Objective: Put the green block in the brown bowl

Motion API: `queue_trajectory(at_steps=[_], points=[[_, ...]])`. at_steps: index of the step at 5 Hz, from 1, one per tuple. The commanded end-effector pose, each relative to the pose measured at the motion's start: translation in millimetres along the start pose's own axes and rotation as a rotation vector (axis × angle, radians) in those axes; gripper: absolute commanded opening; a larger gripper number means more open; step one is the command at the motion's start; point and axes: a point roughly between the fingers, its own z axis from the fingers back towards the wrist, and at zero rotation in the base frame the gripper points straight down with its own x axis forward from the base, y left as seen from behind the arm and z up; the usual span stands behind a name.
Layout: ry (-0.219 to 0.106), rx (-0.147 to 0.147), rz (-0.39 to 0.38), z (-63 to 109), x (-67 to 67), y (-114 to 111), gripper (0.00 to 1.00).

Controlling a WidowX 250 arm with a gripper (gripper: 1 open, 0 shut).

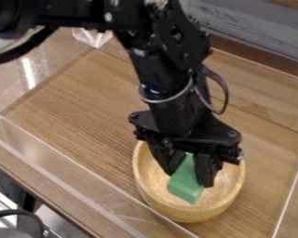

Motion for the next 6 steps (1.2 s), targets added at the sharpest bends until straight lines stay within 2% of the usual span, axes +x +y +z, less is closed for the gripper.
queue_trajectory(at_steps=[1,6], points=[[-0.018,-0.012,-0.001,4.0,5.7,-0.7,0.00],[-0.006,-0.035,0.006,2.3,8.5,2.9,0.00]])
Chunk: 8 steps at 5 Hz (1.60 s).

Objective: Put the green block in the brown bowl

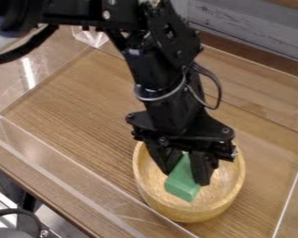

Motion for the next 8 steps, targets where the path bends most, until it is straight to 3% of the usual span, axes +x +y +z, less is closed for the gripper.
queue_trajectory(at_steps=[1,5,8], points=[[-0.025,-0.014,-0.008,6.4,7.3,-2.5,0.00],[-0.022,-0.037,-0.005,13.2,11.0,-3.3,0.00],[-0.010,-0.042,-0.009,-2.1,15.0,-1.4,0.00]])
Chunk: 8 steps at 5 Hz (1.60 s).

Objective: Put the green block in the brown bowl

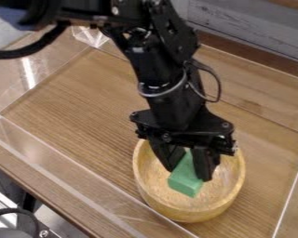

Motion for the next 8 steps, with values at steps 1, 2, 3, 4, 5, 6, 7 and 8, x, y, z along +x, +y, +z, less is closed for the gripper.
queue_trajectory(at_steps=[1,2,3,4,5,6,7,8], points=[[-0.028,-0.012,-0.012,1.6,6.8,-2.9,0.00],[-0.023,-0.014,-0.011,-1.9,6.7,-2.6,0.00],[-0.020,-0.016,-0.009,-3.6,7.1,-1.7,0.00],[-0.016,-0.018,-0.006,-4.0,7.4,-0.5,0.00],[-0.013,-0.021,-0.003,-4.2,7.8,0.5,0.00],[-0.010,-0.023,0.001,-4.3,8.3,1.5,0.00],[-0.008,-0.025,0.003,-4.5,8.8,2.6,0.00],[-0.005,-0.027,0.006,-5.1,9.4,3.8,0.00]])
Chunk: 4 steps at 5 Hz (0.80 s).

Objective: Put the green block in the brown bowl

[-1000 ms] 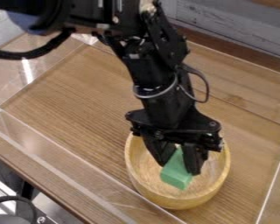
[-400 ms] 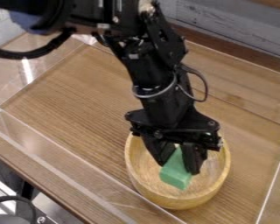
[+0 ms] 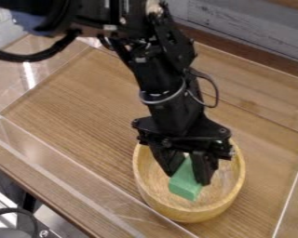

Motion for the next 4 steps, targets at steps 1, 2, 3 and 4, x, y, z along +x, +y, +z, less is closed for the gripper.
queue_trajectory(at_steps=[1,2,3,4], points=[[-0.029,-0.010,-0.006,5.4,7.5,-0.8,0.00],[-0.027,-0.012,-0.004,5.0,8.4,0.4,0.00],[-0.026,-0.013,-0.002,4.7,9.3,1.5,0.00],[-0.024,-0.015,-0.001,4.7,10.4,2.6,0.00]])
